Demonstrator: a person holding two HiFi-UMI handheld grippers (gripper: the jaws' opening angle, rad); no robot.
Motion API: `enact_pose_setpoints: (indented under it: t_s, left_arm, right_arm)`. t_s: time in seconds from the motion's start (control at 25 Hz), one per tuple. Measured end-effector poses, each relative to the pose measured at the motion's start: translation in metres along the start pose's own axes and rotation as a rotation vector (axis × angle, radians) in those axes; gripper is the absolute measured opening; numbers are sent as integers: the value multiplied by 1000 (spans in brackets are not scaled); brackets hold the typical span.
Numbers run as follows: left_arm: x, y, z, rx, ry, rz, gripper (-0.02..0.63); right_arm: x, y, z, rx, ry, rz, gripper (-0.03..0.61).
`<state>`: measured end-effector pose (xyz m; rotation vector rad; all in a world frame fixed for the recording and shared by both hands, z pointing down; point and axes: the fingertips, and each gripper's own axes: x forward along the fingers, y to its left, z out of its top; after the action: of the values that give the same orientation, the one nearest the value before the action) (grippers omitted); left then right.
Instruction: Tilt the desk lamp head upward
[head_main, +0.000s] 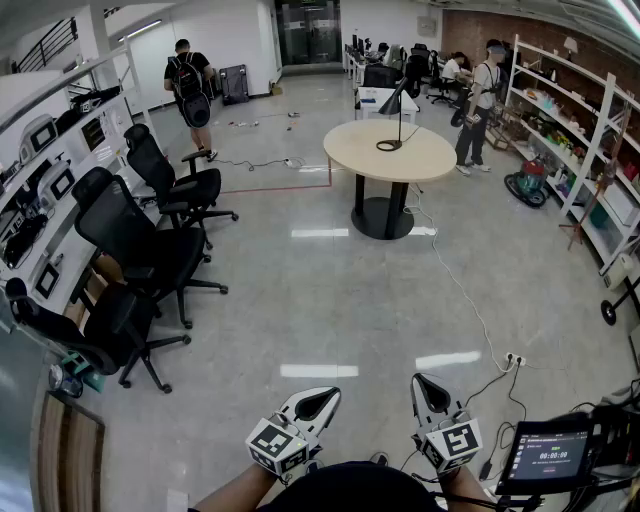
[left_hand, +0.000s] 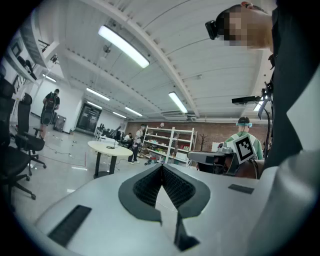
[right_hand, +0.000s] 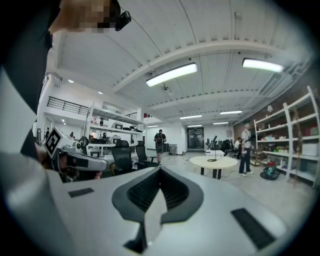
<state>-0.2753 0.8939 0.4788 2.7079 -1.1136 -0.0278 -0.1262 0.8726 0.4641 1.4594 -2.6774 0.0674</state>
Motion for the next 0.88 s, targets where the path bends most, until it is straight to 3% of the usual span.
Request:
enact_pose_setpoints:
  t_s: [0.28, 0.6, 0.88]
  left_arm:
    - [11, -26, -20, -94, 47, 52, 3]
    - [47, -74, -47, -26, 158, 35, 3]
    - [67, -85, -56, -23, 190, 87, 3]
  right_arm:
    - [-28, -24, -20, 42, 16, -2, 5]
    - [-34, -57, -40, 123, 36, 43, 5]
    - [-29, -51, -53, 197, 29, 173, 5]
